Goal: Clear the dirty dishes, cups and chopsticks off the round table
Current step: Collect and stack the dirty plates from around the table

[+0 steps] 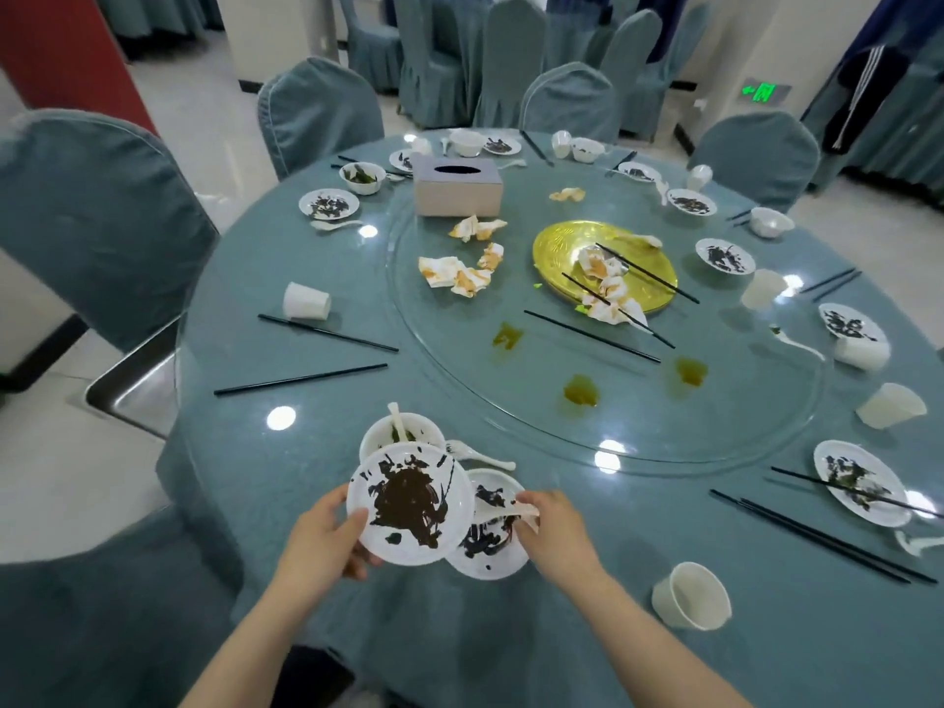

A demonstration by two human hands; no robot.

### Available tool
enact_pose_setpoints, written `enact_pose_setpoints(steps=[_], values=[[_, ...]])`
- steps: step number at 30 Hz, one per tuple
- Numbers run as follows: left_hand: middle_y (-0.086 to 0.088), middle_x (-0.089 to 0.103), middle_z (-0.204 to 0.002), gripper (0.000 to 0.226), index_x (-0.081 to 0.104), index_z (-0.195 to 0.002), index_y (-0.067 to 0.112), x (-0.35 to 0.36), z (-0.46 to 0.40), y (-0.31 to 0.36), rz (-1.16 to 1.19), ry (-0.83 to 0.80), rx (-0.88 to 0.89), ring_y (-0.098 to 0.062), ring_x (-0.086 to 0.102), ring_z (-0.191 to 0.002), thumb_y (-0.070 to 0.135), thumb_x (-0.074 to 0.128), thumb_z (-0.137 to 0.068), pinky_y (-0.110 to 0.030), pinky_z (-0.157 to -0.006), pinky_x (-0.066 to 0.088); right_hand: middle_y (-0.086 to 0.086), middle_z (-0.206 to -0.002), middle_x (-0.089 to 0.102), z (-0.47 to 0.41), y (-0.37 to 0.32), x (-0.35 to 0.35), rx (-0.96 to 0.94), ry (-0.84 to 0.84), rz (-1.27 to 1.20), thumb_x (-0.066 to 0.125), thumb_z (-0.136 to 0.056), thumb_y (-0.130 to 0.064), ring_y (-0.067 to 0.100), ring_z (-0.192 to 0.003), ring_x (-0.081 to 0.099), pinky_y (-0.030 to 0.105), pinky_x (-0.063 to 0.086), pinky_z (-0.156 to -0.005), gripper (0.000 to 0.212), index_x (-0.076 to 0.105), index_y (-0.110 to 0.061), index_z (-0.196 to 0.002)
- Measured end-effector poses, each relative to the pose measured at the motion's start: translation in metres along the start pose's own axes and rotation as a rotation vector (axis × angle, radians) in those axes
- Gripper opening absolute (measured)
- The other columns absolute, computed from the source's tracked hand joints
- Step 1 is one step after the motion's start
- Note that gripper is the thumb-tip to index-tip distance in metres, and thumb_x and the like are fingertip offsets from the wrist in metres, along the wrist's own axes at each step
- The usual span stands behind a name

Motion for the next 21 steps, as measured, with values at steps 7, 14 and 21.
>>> enact_pose_setpoints(steps=[7,14,21], values=[[-0.014,0.066,-0.052,0.029,0.051,-0.124,0.013,-0.034,-0.001,-0.013,0.074,0.103,-0.024,-0.016,0.055,-0.036,0.006,0.048,-0.097,-0.022,-0.038,0.047,0.000,-0.122,0.052,-0.014,0.000,0.019,-0.057,-0.008,0.310,0.045,-0.089,-0.012,0.020,-0.116,0.046,0.031,0.047,-0.086,0.038,0.057,-0.022,-0.124],[-0.016,0.066,-0.054,0.031,0.051,-0.126,0.018,-0.059,-0.006,-0.021,0.164,0.185,-0.036,-0.016,0.055,-0.036,0.008,0.048,-0.097,-0.020,-0.039,0.048,-0.004,-0.103,0.062,-0.022,-0.003,0.021,-0.120,0.052,0.350,0.045,-0.097,-0.023,0.019,-0.106,0.050,0.029,0.045,-0.078,0.022,0.067,-0.020,-0.101],[-0.019,0.068,-0.061,0.034,0.052,-0.130,0.012,-0.070,-0.019,-0.025,0.167,0.223,-0.056,-0.019,0.057,-0.041,0.010,0.049,-0.097,-0.023,-0.041,0.050,0.000,-0.107,0.067,-0.046,-0.017,0.008,-0.136,0.124,0.147,0.043,-0.097,-0.017,0.022,-0.108,0.052,0.034,0.045,-0.083,0.030,0.063,-0.024,-0.119]])
Point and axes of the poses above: each hand's wrist, its own z-axis away from the middle knuckle, its own x-axis out of the palm, y = z × x, the point moved 5 cm from there along -z, towards the middle knuckle
